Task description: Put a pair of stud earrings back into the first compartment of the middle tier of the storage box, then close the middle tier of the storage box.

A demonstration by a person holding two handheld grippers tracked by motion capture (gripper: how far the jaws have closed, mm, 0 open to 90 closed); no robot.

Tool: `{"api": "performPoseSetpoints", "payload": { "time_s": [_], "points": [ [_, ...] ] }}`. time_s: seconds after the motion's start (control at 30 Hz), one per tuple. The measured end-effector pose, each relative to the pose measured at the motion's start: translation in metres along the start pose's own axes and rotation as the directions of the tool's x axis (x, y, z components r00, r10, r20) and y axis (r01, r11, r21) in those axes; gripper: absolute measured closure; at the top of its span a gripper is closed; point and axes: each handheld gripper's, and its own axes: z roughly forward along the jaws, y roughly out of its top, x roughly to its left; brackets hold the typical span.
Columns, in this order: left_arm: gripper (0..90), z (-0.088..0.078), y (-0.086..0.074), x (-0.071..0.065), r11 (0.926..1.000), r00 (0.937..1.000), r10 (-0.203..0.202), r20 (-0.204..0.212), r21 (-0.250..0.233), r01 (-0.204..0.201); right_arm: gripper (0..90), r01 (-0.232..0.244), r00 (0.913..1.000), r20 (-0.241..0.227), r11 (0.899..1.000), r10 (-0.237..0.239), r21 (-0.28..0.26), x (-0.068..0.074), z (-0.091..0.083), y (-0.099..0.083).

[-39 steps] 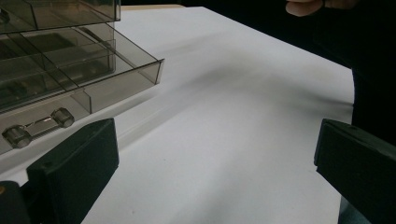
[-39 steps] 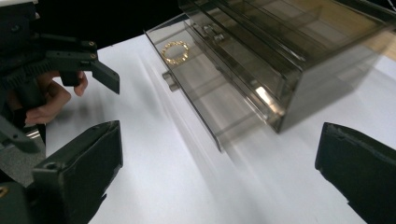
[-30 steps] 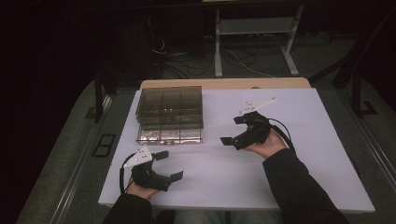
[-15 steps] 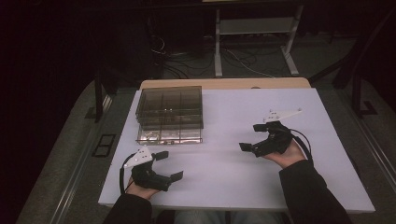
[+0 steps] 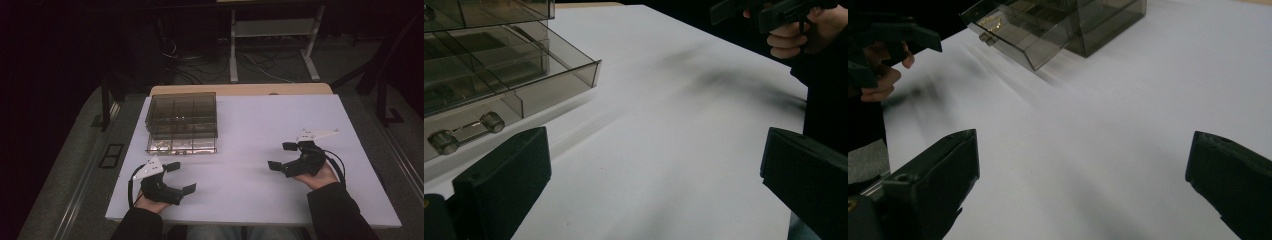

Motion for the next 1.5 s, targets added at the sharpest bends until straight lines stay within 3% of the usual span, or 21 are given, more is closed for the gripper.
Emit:
{"api": "performPoseSetpoints", "payload": {
  "time_s": [0.4, 1.1, 1.37, 1.5],
  "points": [
    [0.0, 0.0, 0.0, 0.0, 1.0, 1.0, 0.005, 0.0, 0.002, -0.005, 0.2, -0.045, 0.9989, 0.016, 0.999, 0.045, -0.018, -0.002, -0.016, -0.024],
    [0.0, 0.0, 0.0, 0.001, 0.9999, 1.0, -0.006, 0.001, 0.009, 0.006, 0.2, -0.082, 0.994, 0.07, 0.996, 0.083, -0.029, -0.001, -0.038, -0.056],
    [0.4, 0.002, 0.004, 0.001, 0.9985, 0.9999, -0.007, 0.008, 0.055, 0.006, 0.2, -0.086, 0.9935, 0.075, 0.996, 0.086, -0.008, 0.0, -0.04, -0.062],
    [7.0, 0.002, 0.008, 0.0, 0.9971, 0.9997, -0.012, 0.022, 0.075, 0.01, 0.2, -0.089, 0.9928, 0.079, 0.996, 0.09, -0.008, -0.001, -0.041, -0.064]
  ]
}}
